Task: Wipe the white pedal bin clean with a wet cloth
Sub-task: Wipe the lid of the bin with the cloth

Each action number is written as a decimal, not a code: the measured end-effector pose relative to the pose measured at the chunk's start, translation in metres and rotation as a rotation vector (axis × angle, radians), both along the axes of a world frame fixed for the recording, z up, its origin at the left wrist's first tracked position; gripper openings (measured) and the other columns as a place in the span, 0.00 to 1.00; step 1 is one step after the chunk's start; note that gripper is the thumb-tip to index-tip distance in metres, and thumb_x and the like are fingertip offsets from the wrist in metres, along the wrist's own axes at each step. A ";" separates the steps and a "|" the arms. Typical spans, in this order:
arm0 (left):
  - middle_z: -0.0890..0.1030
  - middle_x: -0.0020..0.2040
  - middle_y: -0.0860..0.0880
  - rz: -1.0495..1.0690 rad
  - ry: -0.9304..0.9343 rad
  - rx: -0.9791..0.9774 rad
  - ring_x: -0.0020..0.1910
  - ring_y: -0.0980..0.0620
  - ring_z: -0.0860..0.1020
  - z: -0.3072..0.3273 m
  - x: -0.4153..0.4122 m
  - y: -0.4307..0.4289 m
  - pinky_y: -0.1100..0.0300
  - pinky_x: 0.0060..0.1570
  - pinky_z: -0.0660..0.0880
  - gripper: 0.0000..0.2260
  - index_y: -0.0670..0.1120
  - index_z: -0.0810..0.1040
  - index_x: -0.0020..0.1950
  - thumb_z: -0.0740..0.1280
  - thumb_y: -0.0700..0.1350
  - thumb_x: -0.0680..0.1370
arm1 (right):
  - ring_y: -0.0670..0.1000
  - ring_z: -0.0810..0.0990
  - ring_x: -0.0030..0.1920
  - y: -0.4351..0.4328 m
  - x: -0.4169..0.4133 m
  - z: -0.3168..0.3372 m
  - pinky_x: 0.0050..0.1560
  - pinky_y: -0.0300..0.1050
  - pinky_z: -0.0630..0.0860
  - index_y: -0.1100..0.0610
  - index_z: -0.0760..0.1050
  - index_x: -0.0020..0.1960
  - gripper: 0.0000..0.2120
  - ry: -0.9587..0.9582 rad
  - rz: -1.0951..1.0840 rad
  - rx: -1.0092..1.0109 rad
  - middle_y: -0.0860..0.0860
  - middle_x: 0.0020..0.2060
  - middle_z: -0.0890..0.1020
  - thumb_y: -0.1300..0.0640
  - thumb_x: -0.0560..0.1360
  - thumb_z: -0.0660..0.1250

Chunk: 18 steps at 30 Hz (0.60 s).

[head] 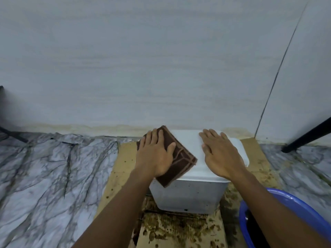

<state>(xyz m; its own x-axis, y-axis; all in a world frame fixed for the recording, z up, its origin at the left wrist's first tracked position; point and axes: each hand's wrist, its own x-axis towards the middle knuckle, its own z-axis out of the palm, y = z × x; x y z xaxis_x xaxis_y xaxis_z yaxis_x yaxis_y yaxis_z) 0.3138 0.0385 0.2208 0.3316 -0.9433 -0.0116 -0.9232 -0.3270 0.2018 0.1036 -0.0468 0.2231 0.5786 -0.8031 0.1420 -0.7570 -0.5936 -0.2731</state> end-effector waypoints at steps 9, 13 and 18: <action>0.42 0.85 0.50 -0.240 0.017 0.005 0.83 0.51 0.38 0.006 -0.045 -0.034 0.51 0.80 0.36 0.30 0.53 0.42 0.85 0.43 0.63 0.85 | 0.45 0.52 0.80 0.002 -0.003 -0.004 0.77 0.40 0.38 0.52 0.58 0.81 0.24 -0.111 -0.019 -0.012 0.47 0.80 0.60 0.53 0.85 0.48; 0.45 0.85 0.49 -0.140 0.030 0.028 0.84 0.49 0.42 0.010 -0.006 -0.041 0.51 0.81 0.38 0.32 0.51 0.45 0.85 0.44 0.65 0.85 | 0.44 0.52 0.80 0.001 -0.002 -0.004 0.76 0.39 0.37 0.51 0.59 0.80 0.24 -0.114 -0.015 -0.010 0.46 0.80 0.59 0.54 0.85 0.49; 0.44 0.85 0.50 -0.121 -0.046 -0.041 0.83 0.51 0.40 -0.006 0.013 0.002 0.51 0.81 0.39 0.38 0.51 0.43 0.85 0.35 0.71 0.79 | 0.46 0.49 0.81 -0.002 -0.002 0.000 0.80 0.47 0.40 0.51 0.56 0.81 0.25 -0.043 0.000 0.009 0.47 0.81 0.55 0.52 0.85 0.49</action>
